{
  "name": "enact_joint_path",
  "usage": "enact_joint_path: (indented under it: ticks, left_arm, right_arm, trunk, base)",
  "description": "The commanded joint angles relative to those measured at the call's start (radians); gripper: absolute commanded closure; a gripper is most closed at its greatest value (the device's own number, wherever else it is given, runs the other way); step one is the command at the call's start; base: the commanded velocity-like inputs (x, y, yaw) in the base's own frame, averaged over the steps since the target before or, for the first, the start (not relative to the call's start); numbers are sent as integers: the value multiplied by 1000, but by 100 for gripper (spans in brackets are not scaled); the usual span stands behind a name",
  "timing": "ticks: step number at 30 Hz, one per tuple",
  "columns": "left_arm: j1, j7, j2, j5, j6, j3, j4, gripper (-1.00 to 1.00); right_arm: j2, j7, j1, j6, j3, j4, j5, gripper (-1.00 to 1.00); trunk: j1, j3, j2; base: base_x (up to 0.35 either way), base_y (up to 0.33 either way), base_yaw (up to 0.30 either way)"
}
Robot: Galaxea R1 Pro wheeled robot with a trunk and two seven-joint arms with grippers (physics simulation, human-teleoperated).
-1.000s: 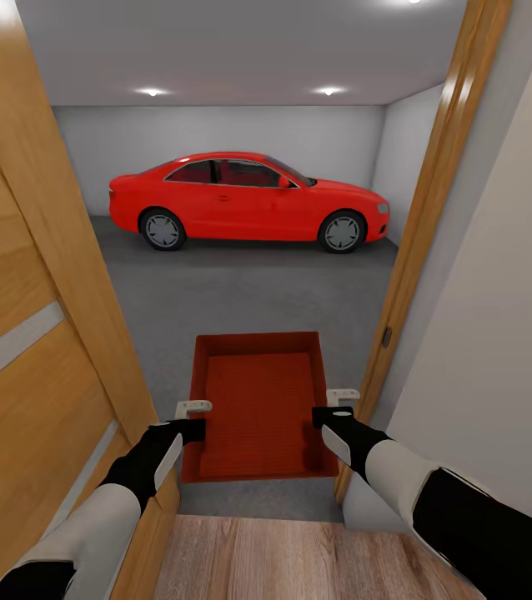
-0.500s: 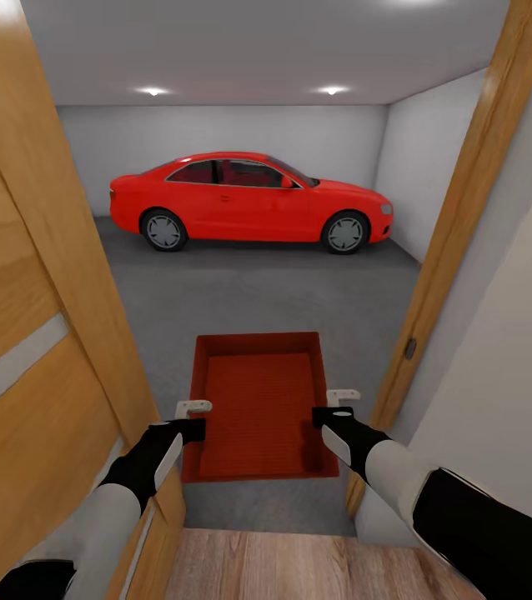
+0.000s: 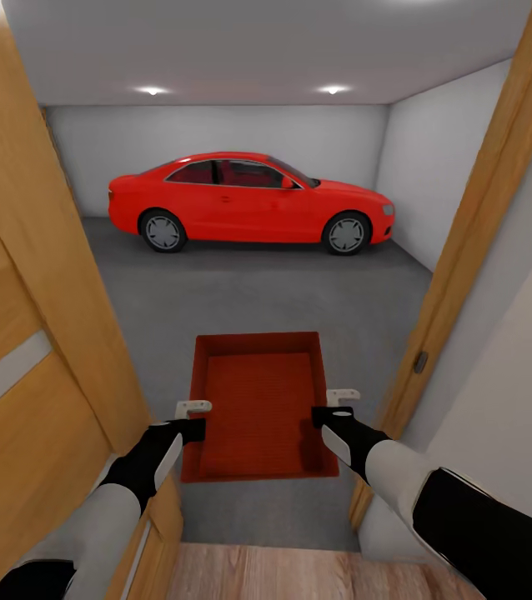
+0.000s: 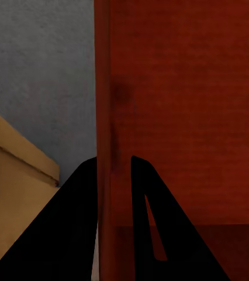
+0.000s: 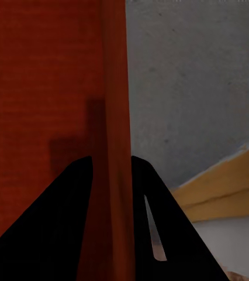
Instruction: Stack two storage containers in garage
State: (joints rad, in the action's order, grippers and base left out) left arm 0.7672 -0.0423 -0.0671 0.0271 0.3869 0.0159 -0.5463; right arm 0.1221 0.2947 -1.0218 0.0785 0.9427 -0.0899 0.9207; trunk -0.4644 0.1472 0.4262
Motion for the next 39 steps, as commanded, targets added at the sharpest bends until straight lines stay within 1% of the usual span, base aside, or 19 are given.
enact_joint_path:
  ticks: [1,13,21,39]
  left_arm:
    - [0,-10,1,14,6,-10,0,100]
    - [0,-10,1,16,6,-10,3,100]
    - [0,-10,0,12,4,-8,29,100]
    - [0,-10,0,13,4,-8,31,100]
  right_arm:
    - [-6,4,-1,7,-10,-5,-8,100]
    - [-6,4,-1,6,-10,-5,-8,100]
    - [-6,3,-1,6,-10,-5,-8,100]
    - [-6,2,-1,4,-10,-5,-8,100]
  trunk:
    - [-1,2,2]
    - [-1,2,2]
    - [-1,2,2]
    - [-1,2,2]
  base:
    - [316,0,0]
    - [321,0,0]
    - [322,0,0]
    - [322,0,0]
